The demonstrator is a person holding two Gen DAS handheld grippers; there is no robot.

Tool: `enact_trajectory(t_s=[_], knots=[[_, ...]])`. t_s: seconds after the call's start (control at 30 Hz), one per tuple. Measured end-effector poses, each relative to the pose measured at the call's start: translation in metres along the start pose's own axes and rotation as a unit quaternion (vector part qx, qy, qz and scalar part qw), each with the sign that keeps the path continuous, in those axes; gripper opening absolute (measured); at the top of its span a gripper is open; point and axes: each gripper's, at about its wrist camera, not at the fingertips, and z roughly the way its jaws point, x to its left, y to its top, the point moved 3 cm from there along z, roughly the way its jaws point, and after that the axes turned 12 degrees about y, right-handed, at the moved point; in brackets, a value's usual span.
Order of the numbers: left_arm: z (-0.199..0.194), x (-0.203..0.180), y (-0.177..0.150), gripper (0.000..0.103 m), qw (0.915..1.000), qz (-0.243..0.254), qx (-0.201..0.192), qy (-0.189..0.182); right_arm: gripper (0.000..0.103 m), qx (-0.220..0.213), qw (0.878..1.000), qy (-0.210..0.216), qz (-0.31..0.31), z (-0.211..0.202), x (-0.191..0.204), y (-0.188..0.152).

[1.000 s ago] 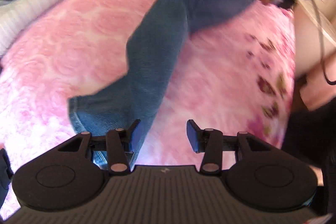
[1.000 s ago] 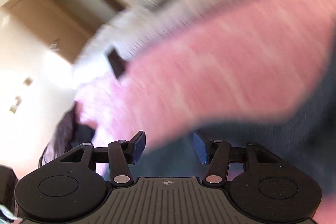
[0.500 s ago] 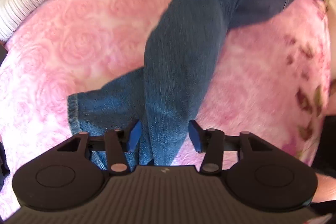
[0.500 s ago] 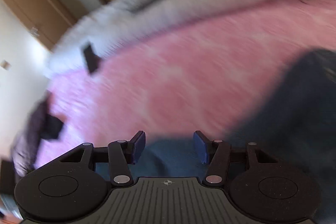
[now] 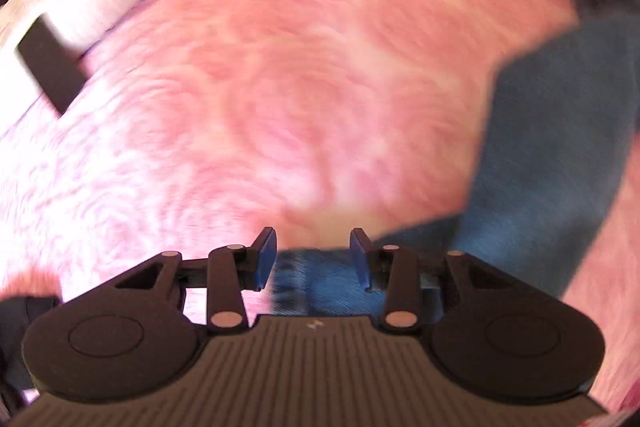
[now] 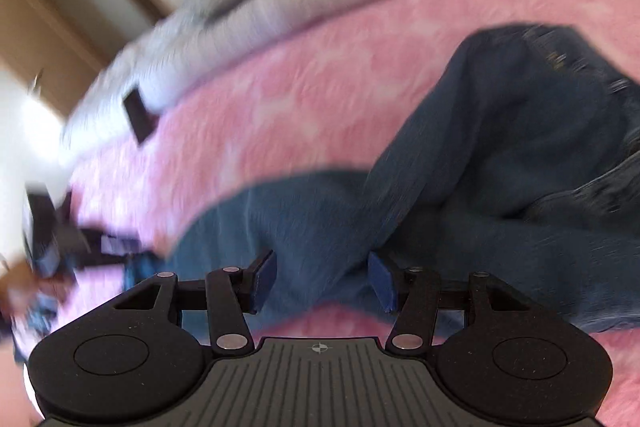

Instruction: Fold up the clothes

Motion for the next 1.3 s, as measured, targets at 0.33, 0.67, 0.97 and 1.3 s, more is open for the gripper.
enact_trajectory(t_s=[0.33,0.67,0.97,1.3], knots=[[-0.095,-0.033,-0.052,0.056,0.9951,0.045,-0.072,-0.05,0.064,0.005,0.987,0.16,0.001,0.075,0.043,0.088],[-0.063,-0.111,-0.062,0.057,0.9885,0.115,-0.096,0.021,0.073,-0.03,0.974,0.189,0.118,0.12,0.034,0.163],[-0.057,-0.024,-0.032,0.009,0.9953,0.007,-0.051,-0.082,0.074,-0.002,0.988,0.146,0.052,0.115,0.035,0.161],[-0.052,0.098,-0.014,0.025,0.9784,-0.206,0.013,-0.018,0.074,0.072,0.99,0.117,0.016,0.112,0.036,0.098]])
